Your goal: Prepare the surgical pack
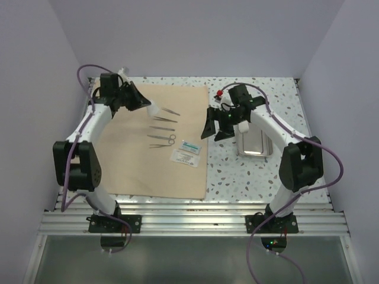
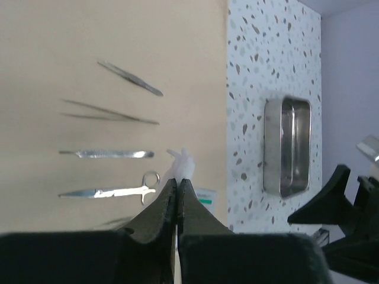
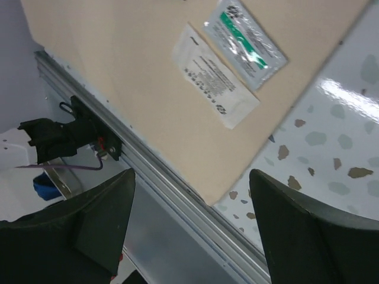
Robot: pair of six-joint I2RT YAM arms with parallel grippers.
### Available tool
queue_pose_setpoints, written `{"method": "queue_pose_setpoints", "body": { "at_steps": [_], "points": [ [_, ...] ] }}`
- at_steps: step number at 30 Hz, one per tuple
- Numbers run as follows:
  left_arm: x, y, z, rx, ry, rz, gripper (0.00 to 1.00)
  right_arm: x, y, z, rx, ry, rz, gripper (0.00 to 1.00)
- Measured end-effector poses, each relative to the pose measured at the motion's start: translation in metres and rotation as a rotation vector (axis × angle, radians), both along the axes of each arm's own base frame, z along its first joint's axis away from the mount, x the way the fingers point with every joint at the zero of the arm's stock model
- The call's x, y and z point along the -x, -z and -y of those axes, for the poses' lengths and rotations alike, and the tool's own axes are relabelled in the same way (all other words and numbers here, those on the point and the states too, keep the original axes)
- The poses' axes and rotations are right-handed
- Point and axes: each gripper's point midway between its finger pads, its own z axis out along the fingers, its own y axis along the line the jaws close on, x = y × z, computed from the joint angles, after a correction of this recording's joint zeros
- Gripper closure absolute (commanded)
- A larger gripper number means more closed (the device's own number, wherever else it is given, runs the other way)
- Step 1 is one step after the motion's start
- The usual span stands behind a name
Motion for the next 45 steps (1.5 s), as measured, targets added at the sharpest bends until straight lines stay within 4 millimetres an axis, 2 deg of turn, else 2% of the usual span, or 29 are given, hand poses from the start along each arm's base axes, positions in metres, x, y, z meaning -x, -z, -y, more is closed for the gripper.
{"method": "queue_pose_setpoints", "body": {
  "at_steps": [2,6,11,14,18,23,31,36,41,45],
  "points": [
    [0.035,-0.014,0.009,-0.024,0.041,0.037,1.0,0.007,-0.014,-0.016,-0.053,-0.048,0.032,0.09],
    [0.116,-0.034,0.029,-0.019,0.148,0.09,1.0,0.027,-0.044,-0.048,-0.179,-0.161,0.093,0.03],
    [0.206,-0.062,0.036,0.023,0.257,0.219,1.0,0.068,-0.086,-0.085,-0.364,-0.323,0.197,0.01],
    [0.247,-0.074,0.04,0.054,0.308,0.279,1.0,0.099,-0.105,-0.102,-0.46,-0.419,0.231,0.01],
    [0.29,-0.087,0.045,0.107,0.379,0.34,1.0,0.134,-0.114,-0.124,-0.523,-0.537,0.244,0.02],
    [0.32,-0.092,0.05,0.15,0.444,0.343,1.0,0.166,-0.117,-0.144,-0.556,-0.632,0.251,0.04],
    [0.349,-0.091,0.054,0.195,0.501,0.31,1.0,0.178,-0.118,-0.153,-0.567,-0.668,0.265,0.06],
    [0.356,-0.093,0.056,0.221,0.52,0.302,1.0,0.188,-0.112,-0.165,-0.573,-0.702,0.258,0.09],
    [0.359,-0.095,0.057,0.238,0.524,0.292,1.0,0.207,-0.098,-0.186,-0.567,-0.748,0.215,0.2],
    [0.359,-0.095,0.057,0.243,0.523,0.286,1.0,0.216,-0.095,-0.193,-0.571,-0.76,0.194,0.41]
  ]
}}
